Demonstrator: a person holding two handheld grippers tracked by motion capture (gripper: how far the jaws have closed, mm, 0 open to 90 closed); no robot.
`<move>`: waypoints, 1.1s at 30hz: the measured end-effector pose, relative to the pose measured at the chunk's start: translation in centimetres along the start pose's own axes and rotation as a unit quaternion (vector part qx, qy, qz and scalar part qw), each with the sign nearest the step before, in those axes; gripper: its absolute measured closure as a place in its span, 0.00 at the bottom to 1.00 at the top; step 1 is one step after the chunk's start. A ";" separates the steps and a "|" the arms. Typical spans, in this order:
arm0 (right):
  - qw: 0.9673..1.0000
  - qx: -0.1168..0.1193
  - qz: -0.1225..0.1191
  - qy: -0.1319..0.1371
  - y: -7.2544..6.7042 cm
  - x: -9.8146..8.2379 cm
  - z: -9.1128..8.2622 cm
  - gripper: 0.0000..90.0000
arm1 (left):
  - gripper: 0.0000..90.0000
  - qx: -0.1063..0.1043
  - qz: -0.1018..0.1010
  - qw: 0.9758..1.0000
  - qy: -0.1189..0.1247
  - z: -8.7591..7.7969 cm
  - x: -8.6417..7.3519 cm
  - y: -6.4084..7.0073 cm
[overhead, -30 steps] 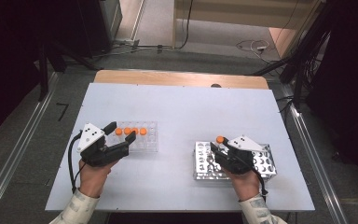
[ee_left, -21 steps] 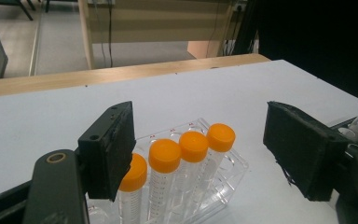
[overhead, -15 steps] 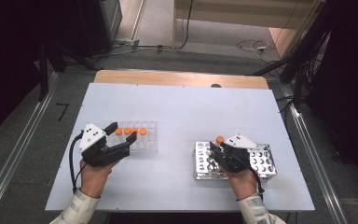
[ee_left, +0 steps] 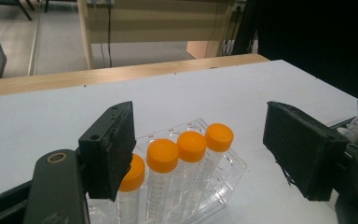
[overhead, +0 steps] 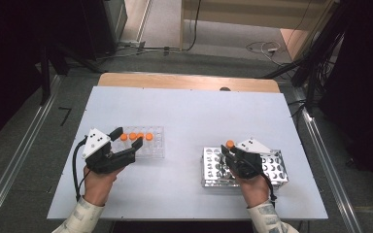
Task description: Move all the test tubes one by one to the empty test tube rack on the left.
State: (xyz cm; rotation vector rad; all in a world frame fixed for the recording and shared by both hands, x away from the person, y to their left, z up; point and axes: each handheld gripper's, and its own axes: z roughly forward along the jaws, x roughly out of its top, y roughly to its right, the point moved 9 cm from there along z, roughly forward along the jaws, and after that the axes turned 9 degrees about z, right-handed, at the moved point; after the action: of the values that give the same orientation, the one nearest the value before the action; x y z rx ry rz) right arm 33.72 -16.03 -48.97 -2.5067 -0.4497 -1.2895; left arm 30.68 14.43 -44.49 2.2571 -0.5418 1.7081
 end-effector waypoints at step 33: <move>0.992 0.102 -0.047 0.053 -7.4 3.3 -4.6 0.80 | 0.27 -0.045 0.015 0.999 0.016 -0.4 1.2 3.4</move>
State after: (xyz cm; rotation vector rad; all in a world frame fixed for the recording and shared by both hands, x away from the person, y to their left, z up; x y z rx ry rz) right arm 29.23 -10.63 -42.86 -2.2616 -0.6468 -1.3296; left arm 29.10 11.41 -43.32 2.1661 -0.6359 1.6957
